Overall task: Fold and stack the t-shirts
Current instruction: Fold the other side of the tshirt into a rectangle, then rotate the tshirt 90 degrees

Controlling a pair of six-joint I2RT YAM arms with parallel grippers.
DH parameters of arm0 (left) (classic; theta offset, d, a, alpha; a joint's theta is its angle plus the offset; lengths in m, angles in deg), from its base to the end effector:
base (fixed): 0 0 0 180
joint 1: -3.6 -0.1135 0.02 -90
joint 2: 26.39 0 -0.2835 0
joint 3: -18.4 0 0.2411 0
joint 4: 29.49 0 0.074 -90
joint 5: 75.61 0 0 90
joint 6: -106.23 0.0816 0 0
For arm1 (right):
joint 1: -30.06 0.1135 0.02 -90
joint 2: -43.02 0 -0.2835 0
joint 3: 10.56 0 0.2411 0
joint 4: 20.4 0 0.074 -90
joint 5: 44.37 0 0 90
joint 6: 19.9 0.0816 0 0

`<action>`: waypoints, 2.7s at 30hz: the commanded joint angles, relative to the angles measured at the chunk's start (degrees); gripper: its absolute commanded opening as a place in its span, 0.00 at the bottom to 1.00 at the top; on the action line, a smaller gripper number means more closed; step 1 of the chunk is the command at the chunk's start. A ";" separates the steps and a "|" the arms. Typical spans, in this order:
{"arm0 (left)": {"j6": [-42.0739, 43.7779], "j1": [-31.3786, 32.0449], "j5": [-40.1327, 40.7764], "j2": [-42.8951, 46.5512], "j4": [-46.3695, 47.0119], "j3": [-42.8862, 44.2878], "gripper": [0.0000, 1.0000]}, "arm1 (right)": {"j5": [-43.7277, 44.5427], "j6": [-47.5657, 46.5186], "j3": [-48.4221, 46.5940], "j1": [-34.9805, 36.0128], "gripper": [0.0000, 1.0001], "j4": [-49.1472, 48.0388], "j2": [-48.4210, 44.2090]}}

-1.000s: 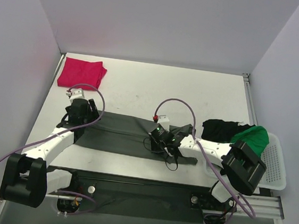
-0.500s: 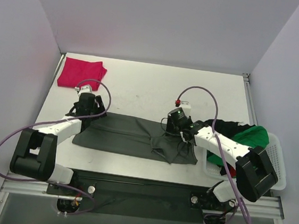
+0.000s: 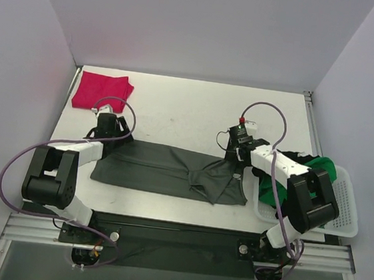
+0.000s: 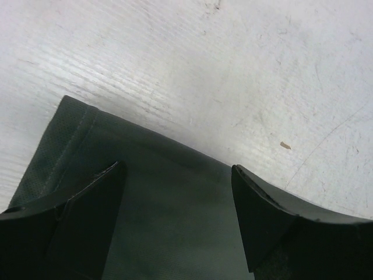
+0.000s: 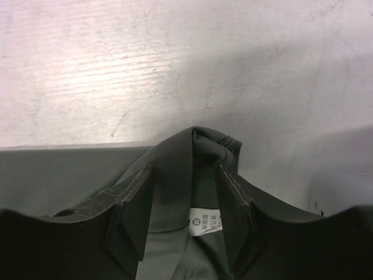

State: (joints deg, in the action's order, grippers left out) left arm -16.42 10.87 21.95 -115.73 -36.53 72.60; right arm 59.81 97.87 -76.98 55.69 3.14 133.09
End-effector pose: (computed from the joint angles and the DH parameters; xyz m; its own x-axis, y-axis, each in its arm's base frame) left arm 0.3274 -0.0309 0.1542 -0.5763 -0.4656 -0.6716 -0.3352 0.8842 -0.3254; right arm 0.3199 0.1313 0.1880 -0.7107 0.1600 -0.6850 0.0699 0.9850 0.1576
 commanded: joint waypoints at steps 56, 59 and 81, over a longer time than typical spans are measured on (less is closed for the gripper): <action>0.48 14.43 7.83 21.85 -4.31 -2.52 0.89 | 7.01 -0.27 -13.22 6.19 0.57 8.63 5.30; 0.13 17.34 7.31 18.78 -3.08 -1.91 0.89 | 4.90 1.14 -9.61 8.38 0.56 7.14 4.16; 1.18 18.92 9.50 2.59 4.14 -0.77 0.91 | 0.77 7.12 -2.04 16.82 0.53 3.00 6.62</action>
State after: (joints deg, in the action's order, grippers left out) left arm -16.05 29.78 29.81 -112.32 -35.79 70.64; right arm 59.63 103.36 -79.73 72.15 5.15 138.66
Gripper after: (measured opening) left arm 0.911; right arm 0.534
